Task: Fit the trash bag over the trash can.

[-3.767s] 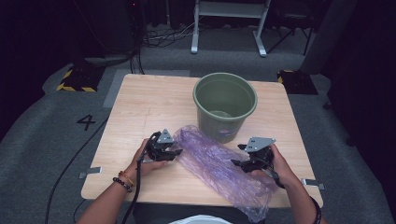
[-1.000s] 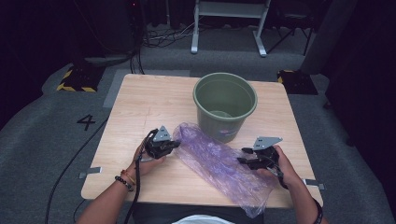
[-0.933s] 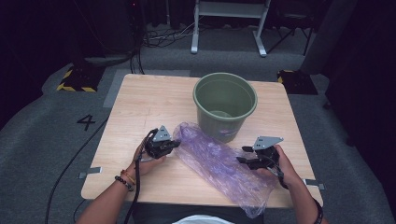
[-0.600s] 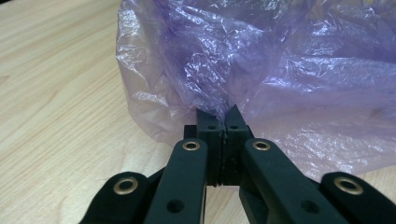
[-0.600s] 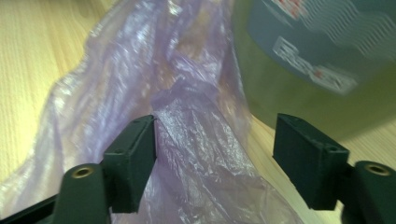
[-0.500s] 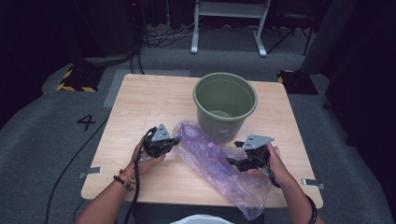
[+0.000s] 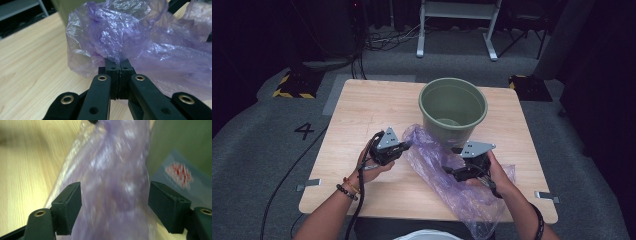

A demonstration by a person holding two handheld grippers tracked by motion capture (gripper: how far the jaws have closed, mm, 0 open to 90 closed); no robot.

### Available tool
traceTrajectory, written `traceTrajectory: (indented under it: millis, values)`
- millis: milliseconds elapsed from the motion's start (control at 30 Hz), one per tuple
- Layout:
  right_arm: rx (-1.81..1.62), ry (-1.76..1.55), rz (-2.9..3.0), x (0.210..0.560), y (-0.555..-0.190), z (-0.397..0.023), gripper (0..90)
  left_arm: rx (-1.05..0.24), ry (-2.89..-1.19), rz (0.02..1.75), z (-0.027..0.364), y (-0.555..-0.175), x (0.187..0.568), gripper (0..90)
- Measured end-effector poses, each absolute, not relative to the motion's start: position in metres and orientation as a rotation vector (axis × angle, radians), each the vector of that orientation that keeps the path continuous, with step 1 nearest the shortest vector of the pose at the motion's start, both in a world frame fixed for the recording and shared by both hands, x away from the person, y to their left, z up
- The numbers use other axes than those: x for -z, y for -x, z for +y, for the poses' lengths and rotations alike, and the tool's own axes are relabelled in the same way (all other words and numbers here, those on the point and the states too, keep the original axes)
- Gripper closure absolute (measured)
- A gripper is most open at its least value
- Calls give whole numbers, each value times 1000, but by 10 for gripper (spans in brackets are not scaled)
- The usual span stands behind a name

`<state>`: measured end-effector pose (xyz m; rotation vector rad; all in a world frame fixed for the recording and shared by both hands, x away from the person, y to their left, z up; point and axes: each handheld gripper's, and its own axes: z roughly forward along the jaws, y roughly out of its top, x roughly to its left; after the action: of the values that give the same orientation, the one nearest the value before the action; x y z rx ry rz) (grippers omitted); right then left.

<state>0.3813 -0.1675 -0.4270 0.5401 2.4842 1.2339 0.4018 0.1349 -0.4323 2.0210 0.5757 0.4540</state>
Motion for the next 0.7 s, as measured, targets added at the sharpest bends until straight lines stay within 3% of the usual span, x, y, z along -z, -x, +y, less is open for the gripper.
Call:
traceTrajectory:
  millis: [233, 333, 400, 700]
  values:
    - [-1306, -543, 2421, 420, -381, -159, 293, -449, -1994, 535, 126, -396, 423, 892]
    - [-1310, -541, 2408, 418, -381, -154, 361, -444, -1985, 521, 123, -394, 419, 887]
    - [-1313, -541, 2394, 419, -381, -152, 453, -441, -1980, 511, 121, -392, 417, 885]
    - [-1340, -552, 2374, 420, -385, -147, 639, -446, -1970, 455, 113, -384, 407, 885]
